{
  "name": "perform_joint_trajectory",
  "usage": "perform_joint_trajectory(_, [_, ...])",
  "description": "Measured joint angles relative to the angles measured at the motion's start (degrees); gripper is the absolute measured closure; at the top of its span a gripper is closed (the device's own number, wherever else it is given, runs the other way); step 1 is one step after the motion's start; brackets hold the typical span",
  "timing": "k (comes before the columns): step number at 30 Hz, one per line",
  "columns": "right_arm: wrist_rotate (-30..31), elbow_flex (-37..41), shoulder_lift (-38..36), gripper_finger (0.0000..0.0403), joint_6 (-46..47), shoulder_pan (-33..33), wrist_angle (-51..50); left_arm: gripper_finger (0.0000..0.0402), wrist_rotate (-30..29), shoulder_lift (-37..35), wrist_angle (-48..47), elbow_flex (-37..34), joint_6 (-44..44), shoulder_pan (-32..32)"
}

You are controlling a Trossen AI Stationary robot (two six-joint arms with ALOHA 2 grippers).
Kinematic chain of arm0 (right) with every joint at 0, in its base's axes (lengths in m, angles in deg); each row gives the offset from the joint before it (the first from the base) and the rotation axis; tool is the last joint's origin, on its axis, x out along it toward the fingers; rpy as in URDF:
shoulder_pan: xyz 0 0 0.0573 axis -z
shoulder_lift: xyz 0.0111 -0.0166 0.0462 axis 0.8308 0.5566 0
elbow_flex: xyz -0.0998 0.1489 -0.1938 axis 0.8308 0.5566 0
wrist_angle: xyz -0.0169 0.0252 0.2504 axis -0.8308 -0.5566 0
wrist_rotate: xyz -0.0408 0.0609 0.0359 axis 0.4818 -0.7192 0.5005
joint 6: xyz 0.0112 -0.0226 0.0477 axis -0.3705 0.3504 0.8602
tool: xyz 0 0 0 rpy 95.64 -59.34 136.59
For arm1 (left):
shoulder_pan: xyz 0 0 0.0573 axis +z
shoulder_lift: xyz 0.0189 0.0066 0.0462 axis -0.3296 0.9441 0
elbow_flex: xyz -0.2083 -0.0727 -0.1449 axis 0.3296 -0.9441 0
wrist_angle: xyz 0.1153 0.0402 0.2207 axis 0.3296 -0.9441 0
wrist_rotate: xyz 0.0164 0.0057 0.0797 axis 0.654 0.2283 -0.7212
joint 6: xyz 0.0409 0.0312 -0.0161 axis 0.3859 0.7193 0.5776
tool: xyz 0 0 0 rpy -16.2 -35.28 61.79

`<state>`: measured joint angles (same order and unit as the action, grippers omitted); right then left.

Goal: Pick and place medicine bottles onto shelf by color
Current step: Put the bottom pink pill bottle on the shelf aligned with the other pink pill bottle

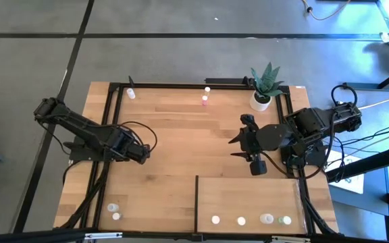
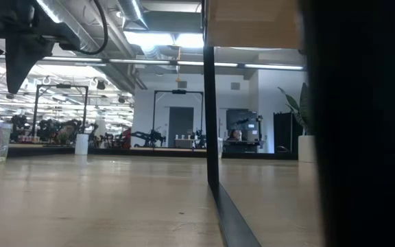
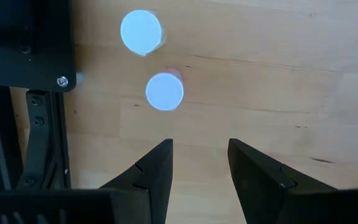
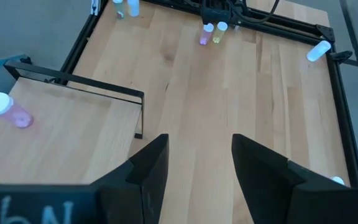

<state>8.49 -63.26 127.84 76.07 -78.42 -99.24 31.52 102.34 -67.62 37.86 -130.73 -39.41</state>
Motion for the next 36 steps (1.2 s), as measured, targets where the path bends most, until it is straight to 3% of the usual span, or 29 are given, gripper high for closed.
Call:
perform_joint_trajectory(21, [-0.01, 0.0, 0.01, 0.0225, -0.03, 0.0, 0.0, 0.0252, -0.25, -0.01, -1.14, -0.04, -1.52, -0.02])
perform_joint_trajectory(32, [-0.02, 0.0, 0.01, 0.0225, -0.03, 0.0, -0.01, 0.0177, -1.69, 0.42, -3.7, -0.21, -4.37, -0.02])
perform_joint_trajectory(36, [-0.02, 0.0, 0.01, 0.0225, -0.02, -0.02, -0.01, 0.0169, -1.66, 0.73, -1.36, -2.41, -4.52, -0.02])
